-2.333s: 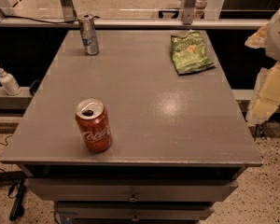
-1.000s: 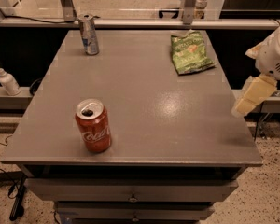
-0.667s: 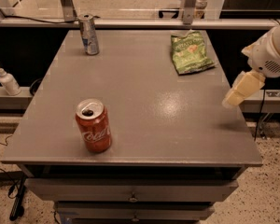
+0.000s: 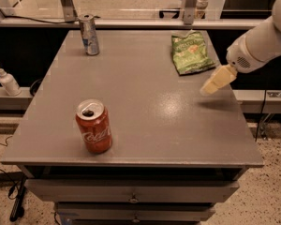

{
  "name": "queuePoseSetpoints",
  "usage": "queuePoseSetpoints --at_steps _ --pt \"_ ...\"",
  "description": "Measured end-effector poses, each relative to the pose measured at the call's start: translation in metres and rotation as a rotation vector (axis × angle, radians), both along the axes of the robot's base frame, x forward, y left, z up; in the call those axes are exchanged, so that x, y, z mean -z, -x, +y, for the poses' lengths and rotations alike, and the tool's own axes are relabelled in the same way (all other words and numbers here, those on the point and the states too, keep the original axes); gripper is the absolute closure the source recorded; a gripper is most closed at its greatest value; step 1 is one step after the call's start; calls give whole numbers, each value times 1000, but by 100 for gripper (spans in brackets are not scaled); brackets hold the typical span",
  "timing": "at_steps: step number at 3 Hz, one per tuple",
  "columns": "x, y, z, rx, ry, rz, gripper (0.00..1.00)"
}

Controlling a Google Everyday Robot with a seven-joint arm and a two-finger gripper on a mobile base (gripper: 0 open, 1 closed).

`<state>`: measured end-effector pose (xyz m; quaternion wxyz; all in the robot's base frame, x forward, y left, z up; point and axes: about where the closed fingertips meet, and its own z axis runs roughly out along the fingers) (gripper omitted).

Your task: Move green jalapeno chip bag near redbull can

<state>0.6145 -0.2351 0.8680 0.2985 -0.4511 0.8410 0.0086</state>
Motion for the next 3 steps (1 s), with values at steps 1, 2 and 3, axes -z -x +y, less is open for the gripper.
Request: queuePoseSetpoints --at_steps 1,2,3 --pt "12 -28 15 46 -87 -4 0" --pt "23 -54 21 61 -146 -17 0" --pt "35 -77 14 80 -190 -26 0"
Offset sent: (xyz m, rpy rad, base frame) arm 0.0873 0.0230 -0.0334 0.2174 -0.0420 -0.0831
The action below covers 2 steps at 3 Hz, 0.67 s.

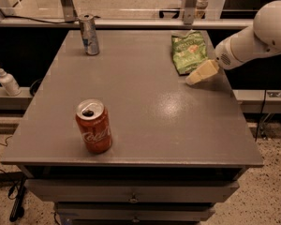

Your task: Move green jalapeno chip bag near redbull can

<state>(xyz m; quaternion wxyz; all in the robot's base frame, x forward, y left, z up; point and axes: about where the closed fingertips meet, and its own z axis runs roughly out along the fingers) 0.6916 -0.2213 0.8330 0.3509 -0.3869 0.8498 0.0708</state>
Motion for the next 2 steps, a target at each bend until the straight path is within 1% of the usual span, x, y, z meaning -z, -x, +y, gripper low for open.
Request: queuePoseSetpoints --at_steps 1,2 --pt "6 -19 -7 10 -54 -25 15" --pt "3 -33 -13 11 -85 -44 39"
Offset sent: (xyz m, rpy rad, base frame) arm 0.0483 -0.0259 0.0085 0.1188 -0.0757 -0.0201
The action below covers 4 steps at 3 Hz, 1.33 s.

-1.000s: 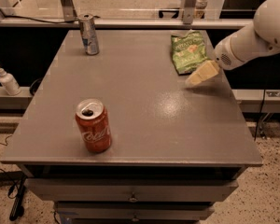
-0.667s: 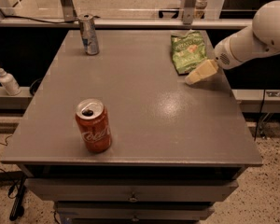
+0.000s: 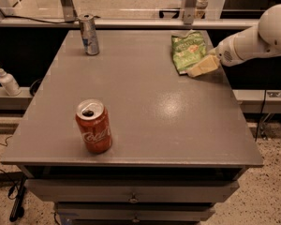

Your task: Move green jalapeno chip bag near redbull can

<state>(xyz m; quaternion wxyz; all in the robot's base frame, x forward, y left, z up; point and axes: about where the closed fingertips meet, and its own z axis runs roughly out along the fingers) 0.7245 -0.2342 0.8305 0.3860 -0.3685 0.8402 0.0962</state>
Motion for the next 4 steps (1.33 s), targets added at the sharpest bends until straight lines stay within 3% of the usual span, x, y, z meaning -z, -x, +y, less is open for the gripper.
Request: queuePoseSetpoints --at_steps 2,3,4 --pt "-27 -7 12 -32 -36 -33 87" --pt "-44 -2 32 -64 -79 -39 100" --pt "-59 3 64 -117 -182 -46 100"
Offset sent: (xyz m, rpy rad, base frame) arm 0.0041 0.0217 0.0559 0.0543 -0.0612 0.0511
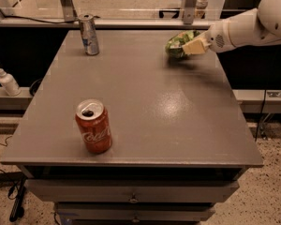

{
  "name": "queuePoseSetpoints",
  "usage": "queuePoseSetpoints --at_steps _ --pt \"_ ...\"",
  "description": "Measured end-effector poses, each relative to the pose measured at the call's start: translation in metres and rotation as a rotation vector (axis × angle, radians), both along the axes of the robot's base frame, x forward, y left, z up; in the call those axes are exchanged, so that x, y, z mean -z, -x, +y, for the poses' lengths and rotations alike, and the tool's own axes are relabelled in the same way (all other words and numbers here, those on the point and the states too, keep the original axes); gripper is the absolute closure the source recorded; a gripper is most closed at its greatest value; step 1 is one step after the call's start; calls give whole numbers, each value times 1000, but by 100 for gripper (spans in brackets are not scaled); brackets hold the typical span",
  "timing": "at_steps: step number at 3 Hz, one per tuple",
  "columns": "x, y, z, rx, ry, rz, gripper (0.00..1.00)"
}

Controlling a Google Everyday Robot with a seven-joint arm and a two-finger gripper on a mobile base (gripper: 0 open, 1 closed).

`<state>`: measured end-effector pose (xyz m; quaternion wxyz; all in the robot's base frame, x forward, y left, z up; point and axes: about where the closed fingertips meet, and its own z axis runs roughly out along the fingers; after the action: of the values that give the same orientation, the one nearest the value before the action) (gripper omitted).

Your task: Move green jalapeno chip bag near redbull can

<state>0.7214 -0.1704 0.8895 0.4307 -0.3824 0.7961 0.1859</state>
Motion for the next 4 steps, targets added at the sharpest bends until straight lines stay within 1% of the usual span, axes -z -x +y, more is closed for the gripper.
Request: queuePoseSetpoints --at_steps 1,2,4 --pt "0 0 0 0 0 0 100" --pt "-8 0 12 -50 -8 -43 100" --pt "-35 -12 92 -287 -35 -166 100"
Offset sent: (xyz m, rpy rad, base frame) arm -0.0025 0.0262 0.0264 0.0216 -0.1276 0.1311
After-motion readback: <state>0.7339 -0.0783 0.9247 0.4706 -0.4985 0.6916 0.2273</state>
